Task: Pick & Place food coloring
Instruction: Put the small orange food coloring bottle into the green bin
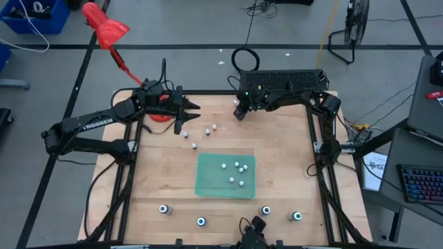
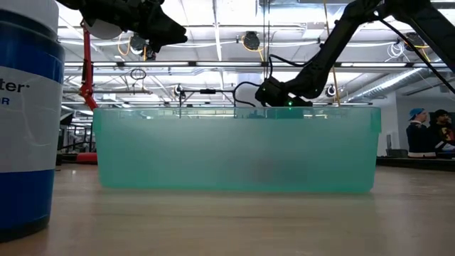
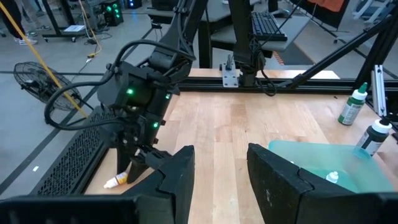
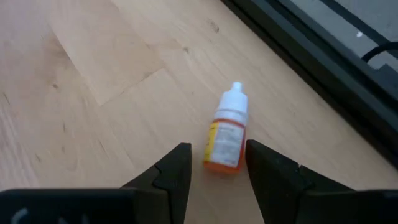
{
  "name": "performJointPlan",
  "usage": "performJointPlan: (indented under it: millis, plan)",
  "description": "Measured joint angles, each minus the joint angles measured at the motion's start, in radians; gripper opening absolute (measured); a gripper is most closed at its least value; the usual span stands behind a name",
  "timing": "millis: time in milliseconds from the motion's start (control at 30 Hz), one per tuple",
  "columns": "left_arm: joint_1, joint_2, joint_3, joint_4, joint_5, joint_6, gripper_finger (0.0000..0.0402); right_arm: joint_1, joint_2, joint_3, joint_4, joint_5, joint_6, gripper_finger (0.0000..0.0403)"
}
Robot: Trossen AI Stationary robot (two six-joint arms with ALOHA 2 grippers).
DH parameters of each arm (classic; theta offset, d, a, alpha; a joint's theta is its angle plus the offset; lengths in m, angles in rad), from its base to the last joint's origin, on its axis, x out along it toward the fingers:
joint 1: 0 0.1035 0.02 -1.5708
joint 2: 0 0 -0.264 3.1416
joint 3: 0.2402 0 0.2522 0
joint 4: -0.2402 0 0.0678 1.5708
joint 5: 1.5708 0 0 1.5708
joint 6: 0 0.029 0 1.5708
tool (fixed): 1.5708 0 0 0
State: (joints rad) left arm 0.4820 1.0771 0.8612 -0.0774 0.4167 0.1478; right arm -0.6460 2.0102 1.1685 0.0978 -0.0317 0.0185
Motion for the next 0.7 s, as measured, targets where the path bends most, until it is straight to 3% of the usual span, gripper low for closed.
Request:
performJointPlan:
  millis: [200, 533, 700]
  plan:
    - [0.0, 0.0, 0.0, 0.0, 0.0, 0.0, 0.015, -0.001, 0.001, 0.006, -0.004, -0.047, -0.001, 0.0137]
    - [0.0, 0.0, 0.0, 0.0, 0.0, -0.003, 0.015, -0.002, 0.001, 0.006, -0.005, -0.048, -0.002, 0.0067]
    - [0.0, 0.0, 0.0, 0.0, 0.0, -0.004, 0.015, -0.002, 0.001, 0.007, -0.005, -0.048, -0.017, 0.0059]
